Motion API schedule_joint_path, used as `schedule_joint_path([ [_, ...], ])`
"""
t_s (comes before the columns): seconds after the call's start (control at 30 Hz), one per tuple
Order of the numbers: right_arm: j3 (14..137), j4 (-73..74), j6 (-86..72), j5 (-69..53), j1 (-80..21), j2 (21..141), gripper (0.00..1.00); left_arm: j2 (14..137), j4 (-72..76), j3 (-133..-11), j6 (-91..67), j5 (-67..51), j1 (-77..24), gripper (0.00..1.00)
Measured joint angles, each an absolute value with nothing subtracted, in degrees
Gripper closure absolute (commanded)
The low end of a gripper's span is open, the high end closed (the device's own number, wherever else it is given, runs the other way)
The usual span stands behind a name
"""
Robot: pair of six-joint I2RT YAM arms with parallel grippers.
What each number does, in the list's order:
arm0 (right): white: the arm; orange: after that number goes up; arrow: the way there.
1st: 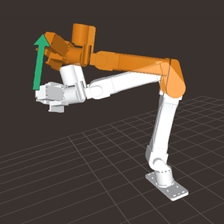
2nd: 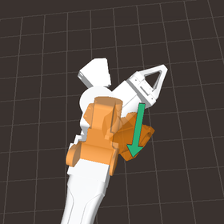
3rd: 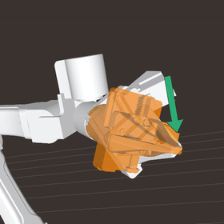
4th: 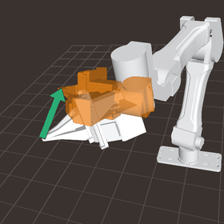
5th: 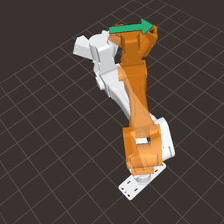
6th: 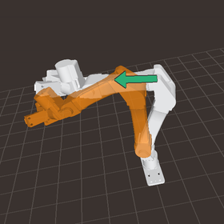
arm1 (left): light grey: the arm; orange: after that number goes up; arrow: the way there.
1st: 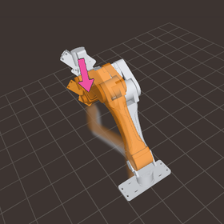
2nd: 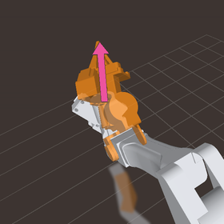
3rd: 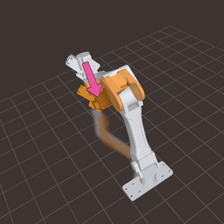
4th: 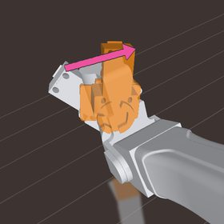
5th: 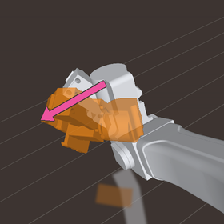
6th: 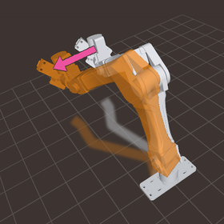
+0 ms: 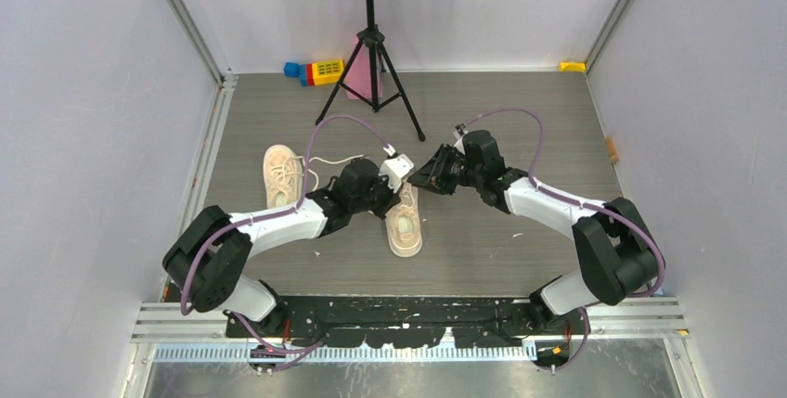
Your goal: Tie the shoes
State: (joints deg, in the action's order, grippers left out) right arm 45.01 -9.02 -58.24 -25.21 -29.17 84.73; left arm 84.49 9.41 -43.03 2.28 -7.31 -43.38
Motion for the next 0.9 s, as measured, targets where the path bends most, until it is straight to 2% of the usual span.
schedule_joint_path([
  [0.23, 45.0, -9.5, -58.4, -26.5, -29.2, 86.4, 0.59, 84.5, 9.6, -43.1, 3.0, -7.1, -43.4, 1.0],
  [0.57, 45.0, -9.7, -58.5, -27.4, -29.2, 87.4, 0.59, 84.5, 9.6, -43.1, 3.8, -7.2, -43.4, 1.0],
  [0.8, 45.0, -8.2, -58.3, -26.5, -29.1, 87.4, 0.41, 84.5, 9.6, -43.1, 3.4, -7.0, -43.4, 1.0],
  [0.9, 44.8, -7.6, -58.4, -25.6, -28.6, 87.4, 0.39, 84.5, 9.6, -43.1, 2.2, -6.6, -43.4, 1.0],
])
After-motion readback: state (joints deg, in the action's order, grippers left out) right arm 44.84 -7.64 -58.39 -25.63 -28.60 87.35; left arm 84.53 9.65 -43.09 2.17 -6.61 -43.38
